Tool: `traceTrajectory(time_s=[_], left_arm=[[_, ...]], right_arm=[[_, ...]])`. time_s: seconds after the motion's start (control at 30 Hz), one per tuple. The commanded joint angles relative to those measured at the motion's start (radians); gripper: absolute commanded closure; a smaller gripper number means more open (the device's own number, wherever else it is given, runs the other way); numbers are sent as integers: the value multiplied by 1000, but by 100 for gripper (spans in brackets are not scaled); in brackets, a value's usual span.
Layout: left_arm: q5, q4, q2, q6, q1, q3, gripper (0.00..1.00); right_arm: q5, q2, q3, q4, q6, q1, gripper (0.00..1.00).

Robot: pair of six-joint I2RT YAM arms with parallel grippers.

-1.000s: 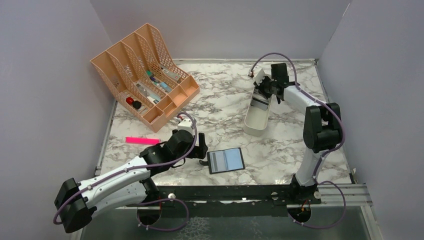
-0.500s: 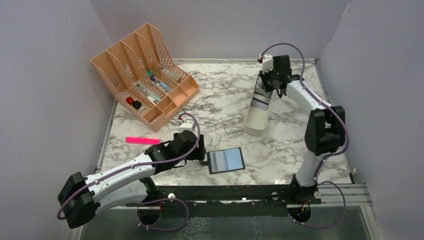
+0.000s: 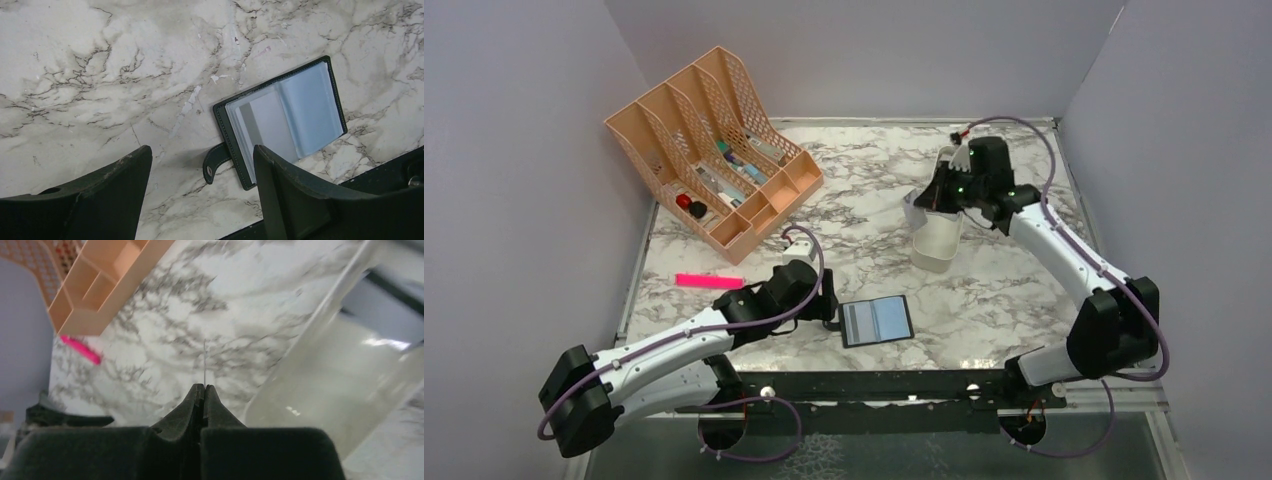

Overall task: Put the credit cards into the card holder
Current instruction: Pick up the credit card from the storage box, then insert the credit card into the card holder.

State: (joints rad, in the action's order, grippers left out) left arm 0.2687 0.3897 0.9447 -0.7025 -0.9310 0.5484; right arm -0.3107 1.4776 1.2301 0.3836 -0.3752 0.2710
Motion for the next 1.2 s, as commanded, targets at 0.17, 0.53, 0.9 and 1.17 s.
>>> traceTrajectory(time_s=[0.17, 0.53, 0.9, 1.17], left_arm=[[-79, -51, -94, 2, 1, -41, 31], [-208, -195, -69, -31, 1, -161, 68], [-237, -324, -124, -64, 1, -234, 100], [-251, -351, -125, -91, 0, -212, 79]], right_arm=[[-109, -170, -319, -159, -242, 196, 99], [-77, -289, -564, -262, -370, 351, 99], [93, -204, -621, -382, -452, 627, 99], [267, -253, -672, -382, -467, 645, 99]])
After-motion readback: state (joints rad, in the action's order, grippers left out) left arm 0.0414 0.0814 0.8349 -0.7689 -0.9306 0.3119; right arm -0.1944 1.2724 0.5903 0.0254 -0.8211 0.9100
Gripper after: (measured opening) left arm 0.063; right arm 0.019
